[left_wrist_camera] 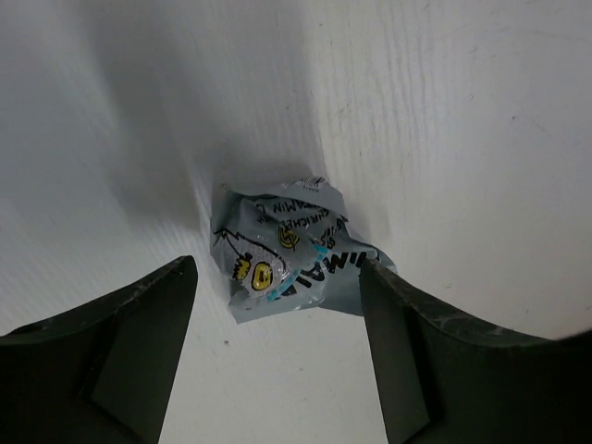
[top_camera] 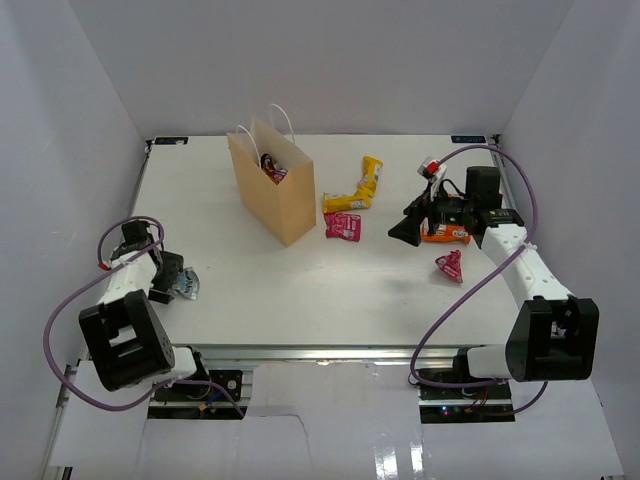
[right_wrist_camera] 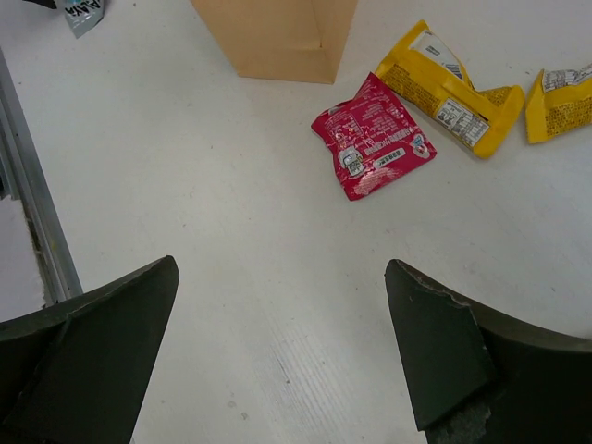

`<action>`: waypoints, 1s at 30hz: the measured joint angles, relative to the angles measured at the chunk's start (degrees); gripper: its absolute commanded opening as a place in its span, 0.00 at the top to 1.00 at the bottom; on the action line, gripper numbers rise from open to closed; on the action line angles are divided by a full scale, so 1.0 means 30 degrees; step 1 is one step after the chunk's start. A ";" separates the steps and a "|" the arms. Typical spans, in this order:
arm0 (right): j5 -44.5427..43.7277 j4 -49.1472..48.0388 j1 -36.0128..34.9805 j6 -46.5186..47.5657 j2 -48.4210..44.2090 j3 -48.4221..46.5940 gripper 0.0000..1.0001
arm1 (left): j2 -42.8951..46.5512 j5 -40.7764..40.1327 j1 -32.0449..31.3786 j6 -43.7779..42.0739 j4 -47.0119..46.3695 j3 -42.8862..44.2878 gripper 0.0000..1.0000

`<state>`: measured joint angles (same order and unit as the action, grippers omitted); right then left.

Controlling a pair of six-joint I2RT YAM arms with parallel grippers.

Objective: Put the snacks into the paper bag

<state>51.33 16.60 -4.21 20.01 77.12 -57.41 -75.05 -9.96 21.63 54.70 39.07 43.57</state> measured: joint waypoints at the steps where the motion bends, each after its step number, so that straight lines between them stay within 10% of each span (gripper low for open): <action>1: 0.0073 0.0007 0.0007 0.0015 -0.0073 0.0000 0.02 | -0.0561 0.0226 0.0109 -0.0168 -0.0291 0.0000 0.21; 5: 0.0386 0.0000 0.0007 0.0051 -0.0160 -0.0007 0.02 | -0.1829 0.1202 0.0663 -0.0787 -0.1202 0.0000 0.34; 8: 0.0517 0.0000 0.0029 0.0051 -0.0160 -0.0007 0.02 | -0.2025 0.1778 0.0998 -0.1093 -0.1836 0.0000 0.68; 12: 0.0532 0.0007 0.0073 0.0044 -0.0160 -0.0007 0.02 | -0.2091 0.2543 0.1224 -0.1574 -0.2470 0.0000 0.79; 30: 0.0627 0.0204 0.0291 0.0058 -0.0160 -0.0131 0.02 | 0.4728 1.3063 -0.0962 -0.0102 -0.8342 0.1632 0.97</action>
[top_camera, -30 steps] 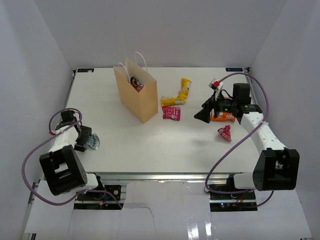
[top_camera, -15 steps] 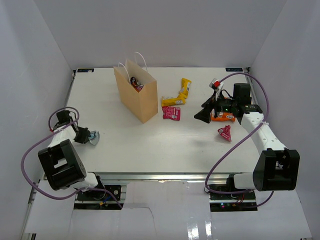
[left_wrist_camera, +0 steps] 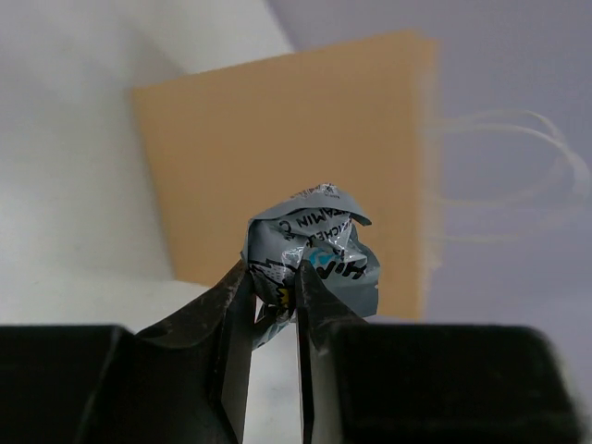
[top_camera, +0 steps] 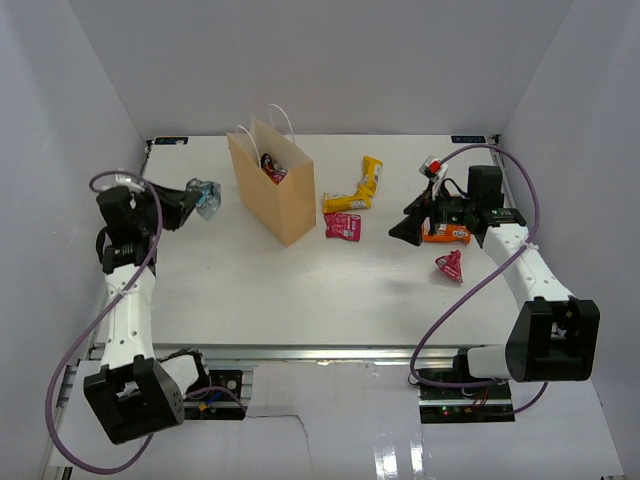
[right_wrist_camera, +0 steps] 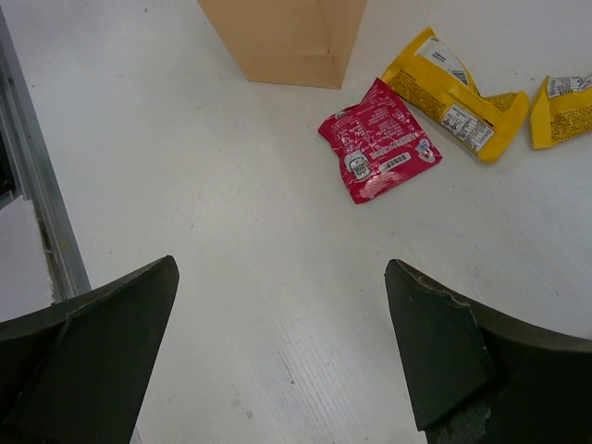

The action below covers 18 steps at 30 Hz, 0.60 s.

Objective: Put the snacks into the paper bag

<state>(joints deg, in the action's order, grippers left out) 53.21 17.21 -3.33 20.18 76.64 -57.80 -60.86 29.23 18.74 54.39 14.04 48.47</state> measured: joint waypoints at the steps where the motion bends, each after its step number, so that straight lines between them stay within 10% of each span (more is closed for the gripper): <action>1: 0.0000 0.0073 0.0000 0.0000 0.0000 -0.0051 0.02 | 0.0015 0.0117 -0.0699 0.0233 -0.0284 0.0933 0.97; 18: -0.0146 0.0437 0.0029 -0.0015 -0.0488 -0.0299 0.02 | -0.9785 -0.3279 -1.0754 -0.1515 0.2310 1.9030 0.95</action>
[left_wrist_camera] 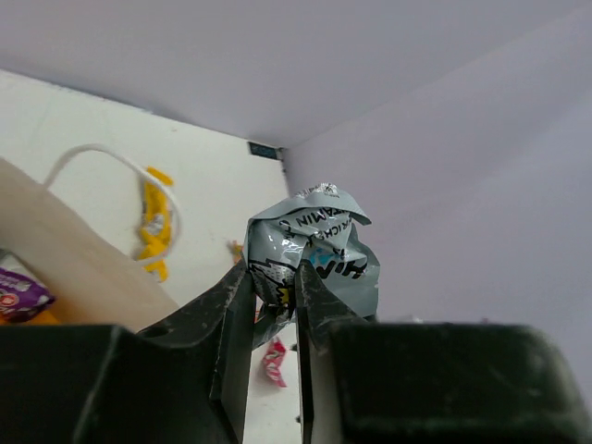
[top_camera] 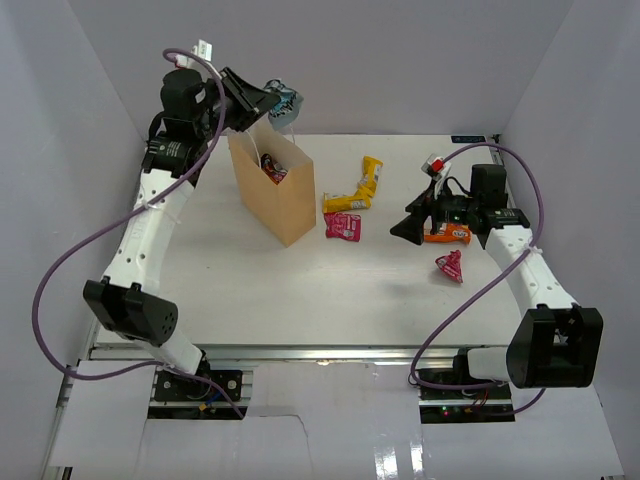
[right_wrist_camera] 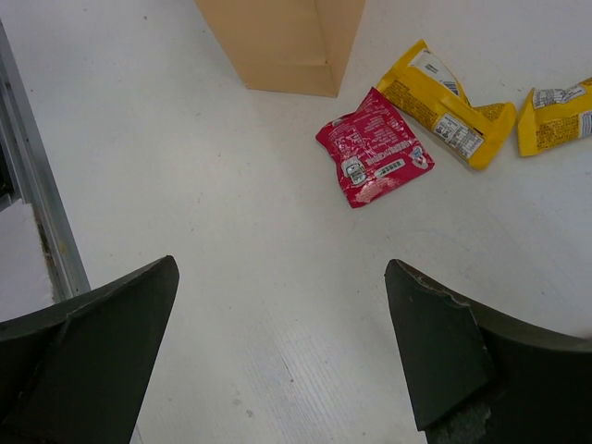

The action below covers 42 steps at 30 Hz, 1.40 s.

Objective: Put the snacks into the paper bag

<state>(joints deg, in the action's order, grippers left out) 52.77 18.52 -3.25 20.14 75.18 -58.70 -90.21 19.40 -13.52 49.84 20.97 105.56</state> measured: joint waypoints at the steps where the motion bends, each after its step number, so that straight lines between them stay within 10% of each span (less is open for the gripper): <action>1: -0.0015 0.0007 0.0015 0.0000 -0.0124 0.0000 0.02 | -0.0546 -0.0379 -0.0080 -0.0342 0.0670 0.0452 0.95; 15: -0.0044 0.0262 0.0226 0.0007 -0.0452 0.0000 0.02 | -0.1421 -0.4102 -0.0321 -0.2914 0.6135 0.0466 0.90; 28: -0.0823 0.0801 0.0226 0.0168 0.0452 -0.0080 0.03 | -0.1071 -0.4306 -0.0379 -0.3402 0.7315 -0.0270 0.36; 37: -0.8925 0.1341 0.0226 -0.2091 0.1807 -0.0940 0.04 | -0.1217 -0.3147 -0.0379 -0.4619 0.6237 0.2244 0.27; 42: -1.4251 0.1464 0.0430 -0.3541 0.2324 -0.0940 0.04 | 0.2135 -0.3934 -0.0379 -0.5865 0.4707 -0.1443 0.09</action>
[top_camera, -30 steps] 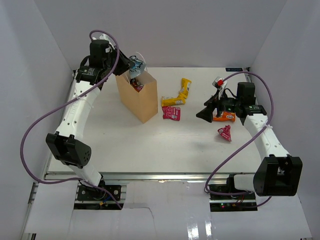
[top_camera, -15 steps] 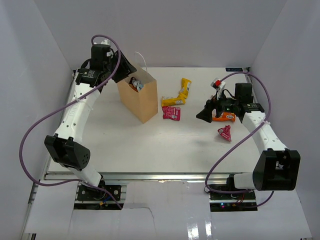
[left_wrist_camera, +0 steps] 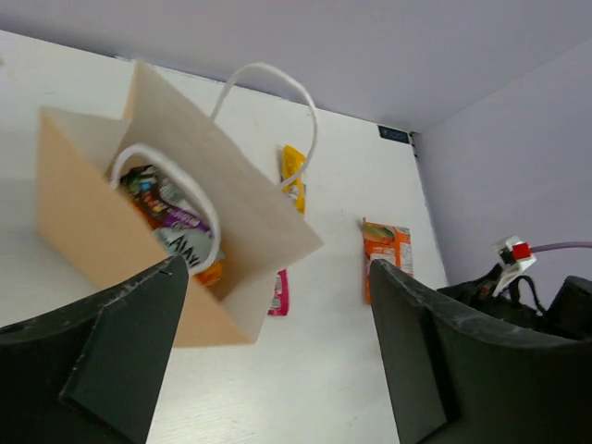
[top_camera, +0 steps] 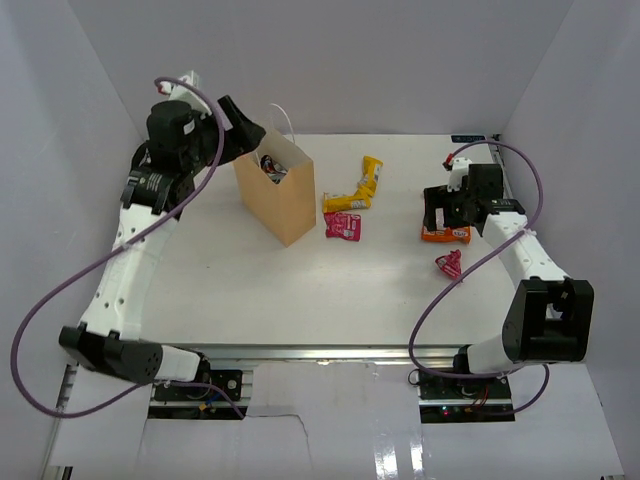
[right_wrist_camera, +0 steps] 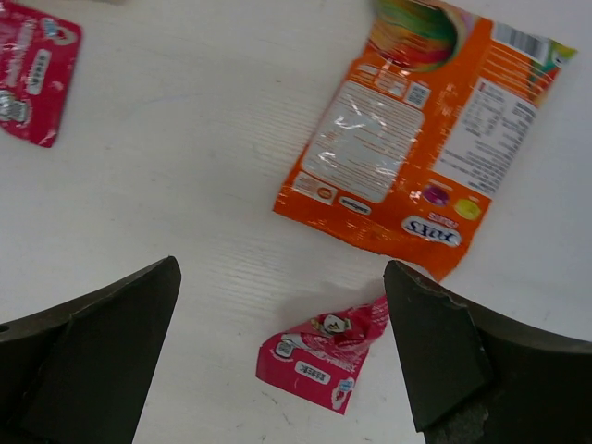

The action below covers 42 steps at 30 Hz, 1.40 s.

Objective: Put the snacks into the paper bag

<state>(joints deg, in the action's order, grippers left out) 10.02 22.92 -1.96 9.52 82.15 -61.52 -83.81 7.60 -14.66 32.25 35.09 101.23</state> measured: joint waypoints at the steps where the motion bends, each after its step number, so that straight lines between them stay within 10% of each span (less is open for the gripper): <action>1: -0.0627 0.0036 0.0117 -0.0168 0.0058 0.0000 0.03 | 0.1348 -0.0459 -0.0007 -0.0255 -0.0277 -0.1399 0.03; 10: -0.2798 0.0197 0.1581 -0.2273 0.3519 -0.1945 0.02 | 1.3100 -0.3876 -0.0029 -0.0277 -0.1617 -1.2029 0.02; 24: -0.7679 0.1144 -0.1304 -0.4342 0.9828 -0.6747 0.05 | 1.8141 -0.3723 -0.0029 0.3716 -0.0277 -2.0181 0.02; 35: -1.0994 -0.0357 -0.2033 -0.4473 1.0659 -0.5763 0.42 | 1.6976 -0.3024 -0.0029 0.4728 -0.0801 -2.0669 0.02; 42: -1.1162 -0.1392 -0.1887 -0.4022 0.9588 -0.4736 0.90 | 1.7092 -0.2273 -0.0029 0.5034 -0.1530 -2.1529 0.02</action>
<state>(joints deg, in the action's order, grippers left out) -23.46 18.74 -7.62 -2.55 110.91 -75.72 -32.53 0.78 -14.74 47.35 30.50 36.64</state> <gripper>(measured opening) 0.198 0.978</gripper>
